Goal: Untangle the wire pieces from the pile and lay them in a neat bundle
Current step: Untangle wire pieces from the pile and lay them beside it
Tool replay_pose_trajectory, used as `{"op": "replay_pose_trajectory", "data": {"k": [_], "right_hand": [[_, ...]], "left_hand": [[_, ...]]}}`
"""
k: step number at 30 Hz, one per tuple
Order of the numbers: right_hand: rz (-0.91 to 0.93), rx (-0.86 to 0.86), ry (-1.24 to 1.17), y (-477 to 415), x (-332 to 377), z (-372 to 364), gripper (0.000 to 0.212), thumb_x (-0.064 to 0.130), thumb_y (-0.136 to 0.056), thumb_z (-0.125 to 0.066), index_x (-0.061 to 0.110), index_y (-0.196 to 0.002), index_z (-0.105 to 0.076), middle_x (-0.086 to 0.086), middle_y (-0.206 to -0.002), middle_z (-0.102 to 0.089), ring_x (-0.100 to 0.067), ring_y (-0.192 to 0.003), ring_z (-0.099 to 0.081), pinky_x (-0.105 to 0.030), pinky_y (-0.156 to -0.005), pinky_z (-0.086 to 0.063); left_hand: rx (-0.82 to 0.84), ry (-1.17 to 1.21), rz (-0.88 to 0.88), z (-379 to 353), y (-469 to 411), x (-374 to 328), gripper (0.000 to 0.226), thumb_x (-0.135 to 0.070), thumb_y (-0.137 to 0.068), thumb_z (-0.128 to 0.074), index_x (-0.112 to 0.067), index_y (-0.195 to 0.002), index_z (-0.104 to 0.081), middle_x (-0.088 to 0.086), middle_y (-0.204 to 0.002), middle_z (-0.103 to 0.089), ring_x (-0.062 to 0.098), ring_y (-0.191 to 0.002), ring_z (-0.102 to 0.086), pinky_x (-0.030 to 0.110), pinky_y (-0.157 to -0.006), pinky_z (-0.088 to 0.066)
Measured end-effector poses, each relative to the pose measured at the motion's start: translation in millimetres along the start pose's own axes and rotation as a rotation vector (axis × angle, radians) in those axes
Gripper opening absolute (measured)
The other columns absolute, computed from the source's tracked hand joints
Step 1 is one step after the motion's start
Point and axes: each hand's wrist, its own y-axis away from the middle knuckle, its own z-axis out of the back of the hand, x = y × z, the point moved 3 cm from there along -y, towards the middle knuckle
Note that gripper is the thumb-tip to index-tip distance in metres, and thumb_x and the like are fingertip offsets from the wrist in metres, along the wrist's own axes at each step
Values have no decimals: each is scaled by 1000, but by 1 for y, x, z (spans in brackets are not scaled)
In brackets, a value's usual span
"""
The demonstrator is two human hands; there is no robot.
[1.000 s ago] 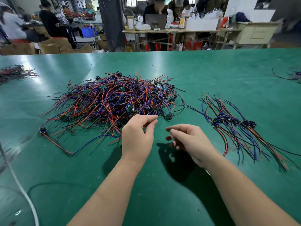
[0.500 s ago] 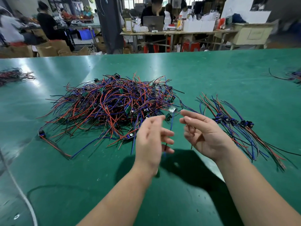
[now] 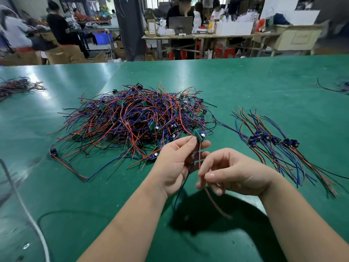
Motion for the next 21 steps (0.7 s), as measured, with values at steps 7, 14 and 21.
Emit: {"op": "replay_pose_trajectory", "data": {"k": [7, 14, 21], "right_hand": [[3, -512, 90, -7, -2, 17, 22, -3, -82, -60, 11, -66, -64, -19, -70, -65, -16, -40, -56, -17, -39, -40], [118, -434, -144, -9, 4, 17, 34, 34, -83, -56, 7, -101, -67, -3, -71, -65, -15, -58, -57, -25, -53, -41], [301, -229, -325, 0, 14, 7, 35, 30, -61, -86, 13, -90, -76, -10, -91, -74, -15, -64, -69, -26, -52, -55]], "left_hand": [[-61, -45, -48, 2, -2, 0, 12, -14, -95, -51, -10, -93, -62, -2, -67, -69, 6, -52, -59, 20, -57, -53], [354, 38, 133, -16, 15, 2, 23, -22, -89, -55, -6, -104, -62, -8, -64, -58, 5, -59, -55, 22, -68, -50], [593, 111, 203, -27, 28, 6, 30, -31, -84, -64, -14, -108, -71, -12, -72, -58, 3, -67, -56, 25, -77, -51]]}}
